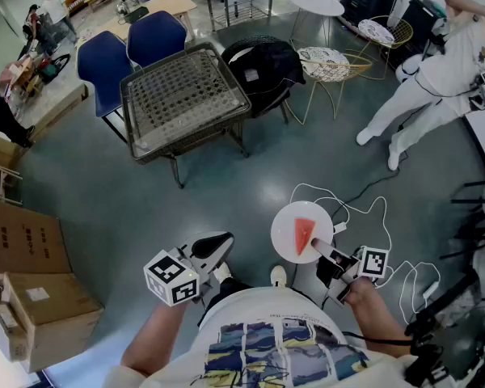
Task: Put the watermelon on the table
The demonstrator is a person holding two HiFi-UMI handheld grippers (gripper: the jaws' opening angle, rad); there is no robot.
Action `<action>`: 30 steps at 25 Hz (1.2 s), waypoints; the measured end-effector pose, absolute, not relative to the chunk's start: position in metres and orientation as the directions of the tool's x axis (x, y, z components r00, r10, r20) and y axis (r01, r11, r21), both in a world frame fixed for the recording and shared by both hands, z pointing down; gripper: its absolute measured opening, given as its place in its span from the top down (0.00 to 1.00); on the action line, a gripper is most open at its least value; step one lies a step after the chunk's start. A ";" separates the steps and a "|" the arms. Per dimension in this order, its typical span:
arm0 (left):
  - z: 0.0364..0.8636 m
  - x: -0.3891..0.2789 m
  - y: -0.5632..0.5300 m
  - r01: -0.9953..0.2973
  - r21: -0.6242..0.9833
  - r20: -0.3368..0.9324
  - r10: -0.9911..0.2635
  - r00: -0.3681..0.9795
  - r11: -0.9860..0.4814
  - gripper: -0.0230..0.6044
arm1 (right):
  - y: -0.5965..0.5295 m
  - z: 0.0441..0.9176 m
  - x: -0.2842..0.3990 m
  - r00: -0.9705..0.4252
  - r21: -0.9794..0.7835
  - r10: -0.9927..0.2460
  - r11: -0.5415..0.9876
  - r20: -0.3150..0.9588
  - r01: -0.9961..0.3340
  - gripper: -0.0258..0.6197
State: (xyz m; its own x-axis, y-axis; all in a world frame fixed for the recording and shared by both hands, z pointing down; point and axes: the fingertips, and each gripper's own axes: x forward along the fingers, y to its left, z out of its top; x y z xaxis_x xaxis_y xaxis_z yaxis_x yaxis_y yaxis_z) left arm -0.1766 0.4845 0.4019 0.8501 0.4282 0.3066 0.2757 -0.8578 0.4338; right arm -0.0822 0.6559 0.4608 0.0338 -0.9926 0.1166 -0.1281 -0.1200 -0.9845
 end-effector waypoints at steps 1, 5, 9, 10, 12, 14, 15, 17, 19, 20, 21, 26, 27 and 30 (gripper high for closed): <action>0.401 -0.171 0.500 0.278 0.435 0.305 0.430 0.850 -0.857 0.93 | 0.669 0.461 -0.078 0.032 -0.985 -0.993 -0.118 0.115 -0.126 0.92; 0.400 -0.154 0.554 0.272 0.441 0.301 0.427 0.853 -0.855 0.93 | 0.718 0.465 -0.060 0.012 -0.985 -0.993 -0.119 0.119 -0.126 0.92; 0.399 -0.143 0.589 0.250 0.442 0.312 0.410 0.857 -0.861 0.93 | 0.748 0.469 -0.045 -0.041 -0.981 -0.991 -0.118 0.126 -0.157 0.92; 0.399 -0.140 0.595 0.246 0.443 0.316 0.407 0.857 -0.862 0.93 | 0.752 0.469 -0.042 -0.052 -0.979 -0.991 -0.117 0.127 -0.165 0.92; 0.397 -0.137 0.606 0.240 0.446 0.322 0.405 0.856 -0.862 0.93 | 0.759 0.468 -0.037 -0.065 -0.980 -0.990 -0.111 0.123 -0.167 0.92; 0.393 -0.134 0.614 0.238 0.445 0.325 0.403 0.855 -0.863 0.93 | 0.765 0.468 -0.031 -0.069 -0.980 -0.991 -0.103 0.116 -0.169 0.92; 0.391 -0.133 0.616 0.237 0.443 0.326 0.401 0.856 -0.865 0.93 | 0.766 0.469 -0.028 -0.070 -0.979 -0.991 -0.103 0.116 -0.173 0.92; 0.387 -0.131 0.615 0.229 0.441 0.325 0.392 0.860 -0.868 0.93 | 0.763 0.473 -0.021 -0.074 -0.978 -0.990 -0.102 0.117 -0.180 0.92; 0.388 -0.130 0.609 0.215 0.444 0.329 0.381 0.864 -0.870 0.93 | 0.754 0.476 -0.014 -0.080 -0.979 -0.990 -0.097 0.113 -0.180 0.93; 0.389 -0.129 0.604 0.207 0.444 0.331 0.375 0.866 -0.872 0.93 | 0.748 0.478 -0.009 -0.083 -0.979 -0.990 -0.094 0.110 -0.179 0.93; 0.391 -0.127 0.598 0.201 0.443 0.332 0.368 0.868 -0.874 0.93 | 0.740 0.479 -0.004 -0.086 -0.980 -0.991 -0.091 0.107 -0.180 0.93; 0.394 -0.112 0.555 0.185 0.452 0.311 0.348 0.884 -0.873 0.93 | 0.685 0.478 0.020 -0.109 -0.978 -0.989 -0.074 0.097 -0.194 0.93; 0.395 -0.107 0.543 0.185 0.455 0.302 0.347 0.888 -0.871 0.93 | 0.671 0.478 0.026 -0.116 -0.978 -0.988 -0.075 0.099 -0.197 0.93; 0.396 -0.086 0.500 0.187 0.456 0.283 0.341 0.896 -0.870 0.93 | 0.624 0.476 0.045 -0.126 -0.976 -0.987 -0.075 0.102 -0.204 0.93</action>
